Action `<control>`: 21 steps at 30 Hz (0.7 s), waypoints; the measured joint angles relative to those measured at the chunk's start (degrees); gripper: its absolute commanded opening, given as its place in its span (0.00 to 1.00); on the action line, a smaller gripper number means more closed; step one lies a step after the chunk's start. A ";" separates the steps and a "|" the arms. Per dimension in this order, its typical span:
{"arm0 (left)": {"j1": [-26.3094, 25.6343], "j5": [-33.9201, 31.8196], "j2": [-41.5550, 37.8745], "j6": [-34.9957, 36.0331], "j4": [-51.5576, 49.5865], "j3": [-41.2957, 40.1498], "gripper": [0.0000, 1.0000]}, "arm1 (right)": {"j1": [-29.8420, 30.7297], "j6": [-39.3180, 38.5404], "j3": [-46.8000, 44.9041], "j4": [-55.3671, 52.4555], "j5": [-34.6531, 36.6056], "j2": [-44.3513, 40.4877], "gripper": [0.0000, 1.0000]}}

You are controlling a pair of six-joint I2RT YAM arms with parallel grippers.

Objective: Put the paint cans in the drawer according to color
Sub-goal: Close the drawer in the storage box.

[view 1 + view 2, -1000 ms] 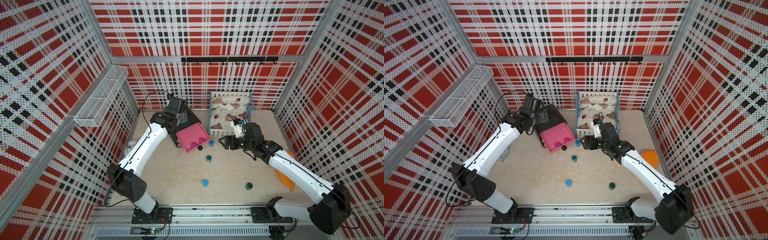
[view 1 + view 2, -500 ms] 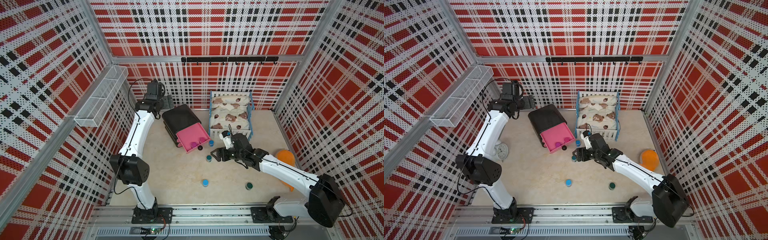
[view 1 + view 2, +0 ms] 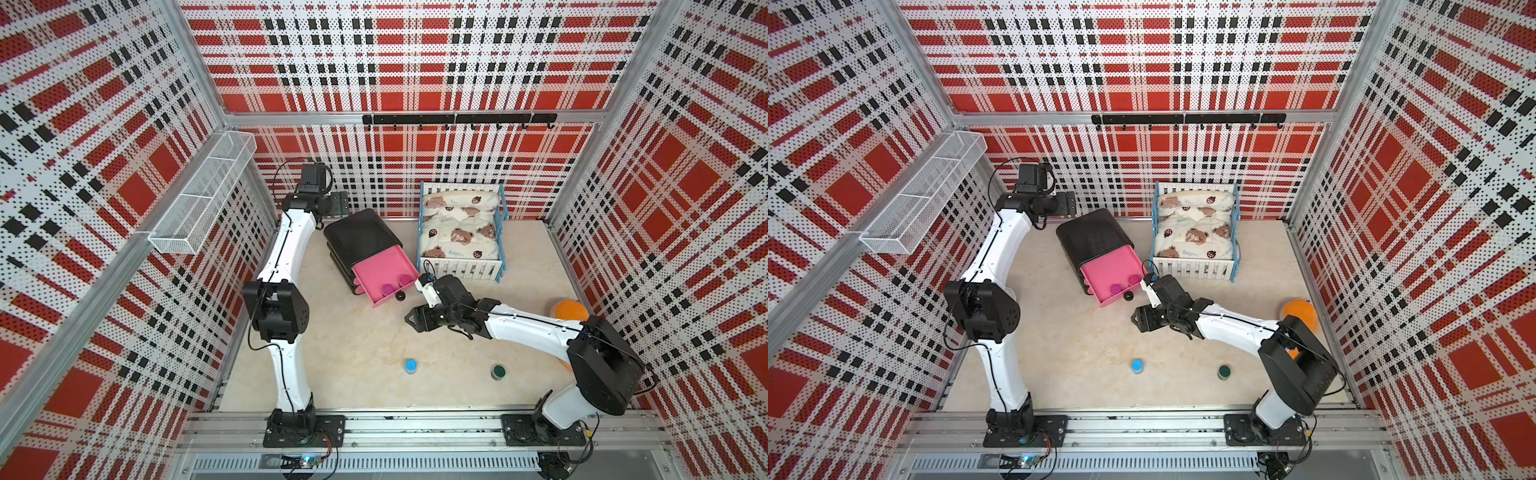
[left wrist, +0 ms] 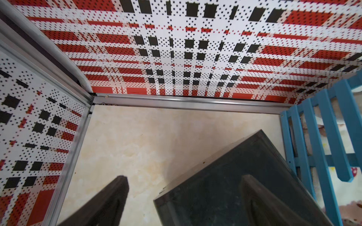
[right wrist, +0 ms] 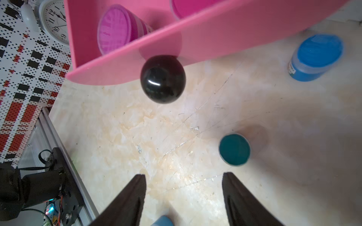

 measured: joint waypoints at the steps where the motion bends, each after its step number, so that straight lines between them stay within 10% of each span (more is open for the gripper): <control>1: 0.31 0.55 0.63 0.26 0.15 0.24 0.92 | 0.15 -0.02 0.72 0.15 0.00 0.59 0.67; 21: 2.19 7.54 4.44 4.66 1.60 0.83 0.97 | 0.85 -3.08 7.37 0.17 1.77 3.85 0.85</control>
